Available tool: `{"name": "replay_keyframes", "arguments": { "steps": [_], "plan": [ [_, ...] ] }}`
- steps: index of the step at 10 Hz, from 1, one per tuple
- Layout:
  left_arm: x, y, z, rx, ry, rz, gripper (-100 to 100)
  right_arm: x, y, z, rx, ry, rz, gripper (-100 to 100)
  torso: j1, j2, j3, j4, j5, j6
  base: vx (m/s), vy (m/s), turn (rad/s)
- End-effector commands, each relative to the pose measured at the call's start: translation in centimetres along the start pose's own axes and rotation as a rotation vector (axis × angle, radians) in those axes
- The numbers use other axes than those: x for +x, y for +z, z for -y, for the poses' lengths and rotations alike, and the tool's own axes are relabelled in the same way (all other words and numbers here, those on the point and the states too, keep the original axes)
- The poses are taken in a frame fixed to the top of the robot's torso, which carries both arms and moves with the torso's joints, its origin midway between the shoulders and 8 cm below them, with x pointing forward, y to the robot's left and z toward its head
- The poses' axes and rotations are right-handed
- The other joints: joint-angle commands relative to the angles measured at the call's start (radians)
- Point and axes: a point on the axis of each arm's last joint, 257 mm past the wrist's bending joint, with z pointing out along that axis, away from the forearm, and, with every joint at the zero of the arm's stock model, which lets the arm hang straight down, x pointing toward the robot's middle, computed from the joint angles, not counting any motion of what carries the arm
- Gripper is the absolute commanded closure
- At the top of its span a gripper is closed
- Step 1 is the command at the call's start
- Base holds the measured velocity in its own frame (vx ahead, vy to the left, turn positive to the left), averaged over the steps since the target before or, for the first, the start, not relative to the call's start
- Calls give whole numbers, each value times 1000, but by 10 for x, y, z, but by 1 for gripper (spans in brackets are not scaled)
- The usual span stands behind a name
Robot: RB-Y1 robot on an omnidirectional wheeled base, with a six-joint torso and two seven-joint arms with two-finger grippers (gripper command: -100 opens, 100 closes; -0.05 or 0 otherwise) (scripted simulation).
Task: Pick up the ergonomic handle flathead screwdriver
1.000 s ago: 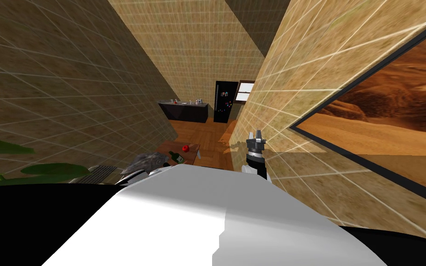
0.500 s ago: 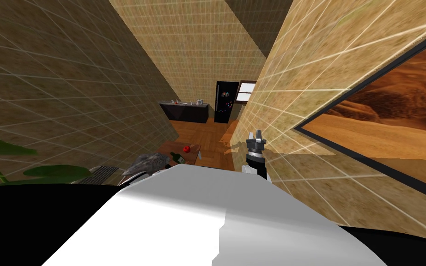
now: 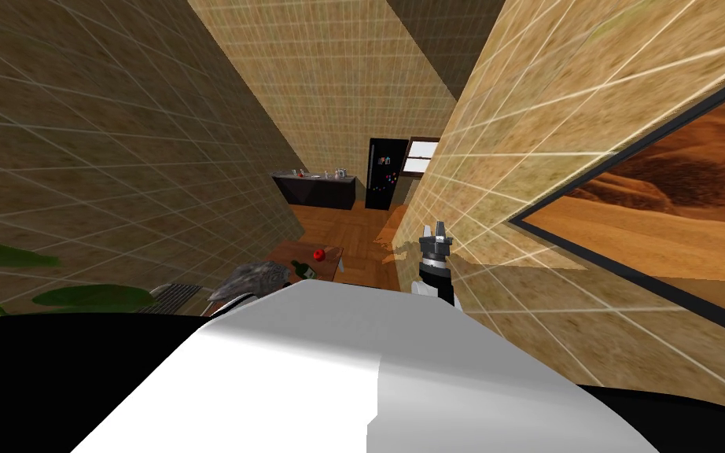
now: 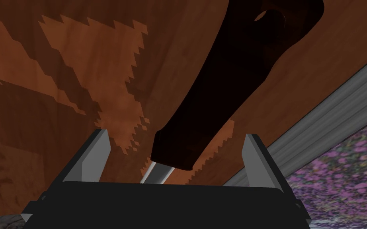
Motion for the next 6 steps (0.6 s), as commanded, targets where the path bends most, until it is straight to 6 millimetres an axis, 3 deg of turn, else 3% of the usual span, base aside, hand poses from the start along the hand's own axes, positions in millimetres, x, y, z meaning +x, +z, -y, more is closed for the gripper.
{"name": "replay_keyframes", "arguments": {
  "steps": [1, 2, 6],
  "plan": [
    [0, 0, 0, 0, 0, 0, -100, 0, 0, 0, 0, 0, 0, 0, 0, 0, 0, 0, 0, 0, 10, 12, -1],
    [0, 0, 0, 2, 2, 0, 100, 0, 0, 0, 0, 0, 0, 0, -1, 1, 0, 0, 0, 0, 0, 0, 0],
    [0, 0, -1, 0, 4, 1, 100, 0, 0, 0, 0, 0, 0, 0, -1, 1, 1, 1, 0, 0, 0, 0, 0]
  ]
}}
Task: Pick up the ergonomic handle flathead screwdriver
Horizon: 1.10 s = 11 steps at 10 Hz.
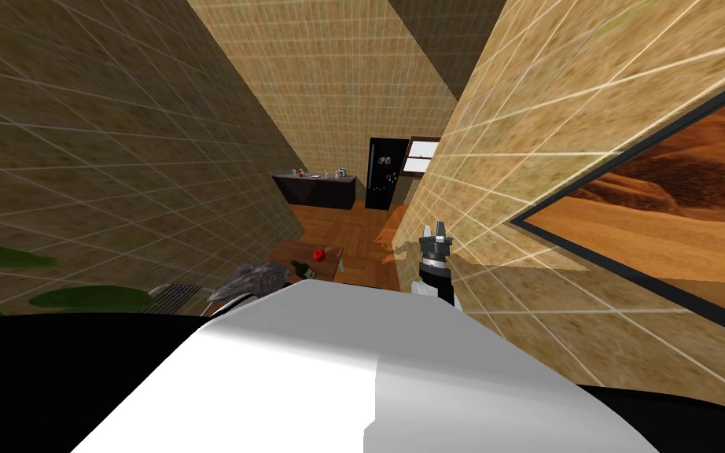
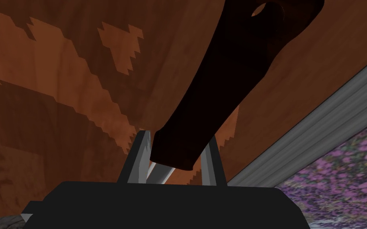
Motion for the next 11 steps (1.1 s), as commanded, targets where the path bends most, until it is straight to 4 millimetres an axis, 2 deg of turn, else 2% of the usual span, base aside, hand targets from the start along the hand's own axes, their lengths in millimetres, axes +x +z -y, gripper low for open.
{"name": "replay_keyframes", "arguments": {
  "steps": [1, 2, 4, 11],
  "plan": [
    [0, 0, 0, 0, 0, 0, 0, 0, 0, 0, 0, 0, 0, 0, 0, 0, 0, 0, 0, 0, 0, 0, 0],
    [-8, -4, 10, 0, -4, 1, 100, 0, 0, 0, 0, 0, 0, 0, 0, 0, 0, 0, 0, 0, -26, -38, -18],
    [-8, -4, 10, 0, -4, 1, 100, 0, 0, 0, 0, 0, 0, 0, -3, 2, 1, 0, -1, 0, -22, -38, -4],
    [-28, -17, 30, -7, -11, 0, 100, 0, 0, 0, 0, 0, 0, 0, -2, 1, 0, 0, -1, 0, -17, -33, -8]
  ]
}}
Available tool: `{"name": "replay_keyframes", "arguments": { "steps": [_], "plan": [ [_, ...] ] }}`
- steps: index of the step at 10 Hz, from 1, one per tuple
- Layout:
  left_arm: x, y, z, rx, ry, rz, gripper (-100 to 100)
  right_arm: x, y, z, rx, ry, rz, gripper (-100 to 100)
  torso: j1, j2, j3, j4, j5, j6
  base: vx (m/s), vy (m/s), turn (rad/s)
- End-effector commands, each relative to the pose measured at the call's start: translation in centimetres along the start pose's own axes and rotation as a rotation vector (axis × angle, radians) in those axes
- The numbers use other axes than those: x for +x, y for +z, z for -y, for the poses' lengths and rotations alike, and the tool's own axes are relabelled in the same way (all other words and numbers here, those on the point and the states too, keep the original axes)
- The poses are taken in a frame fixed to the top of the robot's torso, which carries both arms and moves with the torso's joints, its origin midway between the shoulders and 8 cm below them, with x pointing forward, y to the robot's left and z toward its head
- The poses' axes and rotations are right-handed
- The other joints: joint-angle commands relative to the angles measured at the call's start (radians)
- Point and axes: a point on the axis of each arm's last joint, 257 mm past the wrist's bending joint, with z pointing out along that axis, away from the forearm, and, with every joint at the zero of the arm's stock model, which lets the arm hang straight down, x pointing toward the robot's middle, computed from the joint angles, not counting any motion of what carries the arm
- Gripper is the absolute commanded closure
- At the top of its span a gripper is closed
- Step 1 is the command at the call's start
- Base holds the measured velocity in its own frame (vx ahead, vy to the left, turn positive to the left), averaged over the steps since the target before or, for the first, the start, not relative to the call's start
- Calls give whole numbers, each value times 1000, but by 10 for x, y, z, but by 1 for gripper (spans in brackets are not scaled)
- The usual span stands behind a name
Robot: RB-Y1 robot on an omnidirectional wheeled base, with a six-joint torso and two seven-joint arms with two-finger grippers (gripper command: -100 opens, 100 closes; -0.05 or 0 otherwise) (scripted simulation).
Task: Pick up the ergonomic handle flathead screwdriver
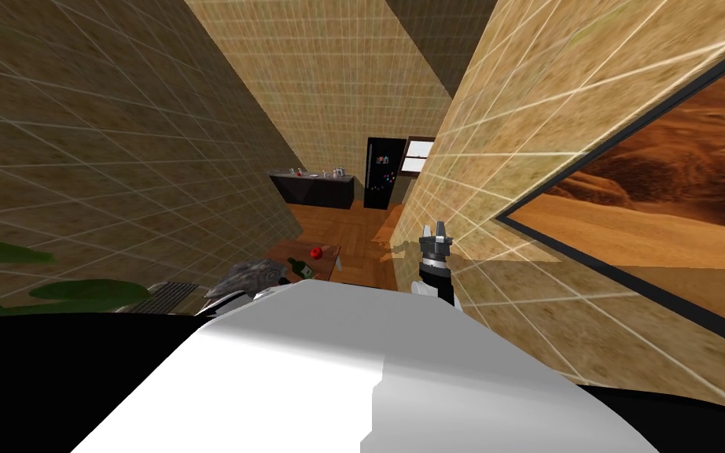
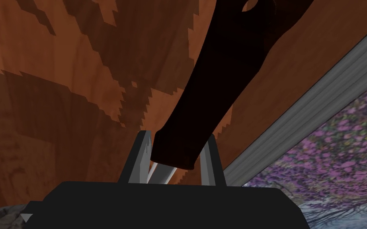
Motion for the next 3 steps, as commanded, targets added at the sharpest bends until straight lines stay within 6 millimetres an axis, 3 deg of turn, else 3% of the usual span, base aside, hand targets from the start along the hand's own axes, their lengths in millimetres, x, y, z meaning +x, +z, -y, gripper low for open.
{"name": "replay_keyframes", "arguments": {
  "steps": [1, 2, 3],
  "plan": [
    [-2, -1, 3, -4, -5, -1, 100, 0, 0, 0, 0, 0, 0, 0, 0, 0, 0, 0, 0, 0, -23, -40, -6],
    [-1, -1, 2, -4, -8, -1, 100, 0, 0, 0, 0, 0, 0, 0, 0, 0, 0, 0, 0, 0, -7, -14, 1],
    [-1, -1, 1, -5, -6, -1, 0, 0, 0, 0, 0, 0, 0, 0, 2, -1, 0, 0, 1, 0, 0, 0, 0]
  ]
}}
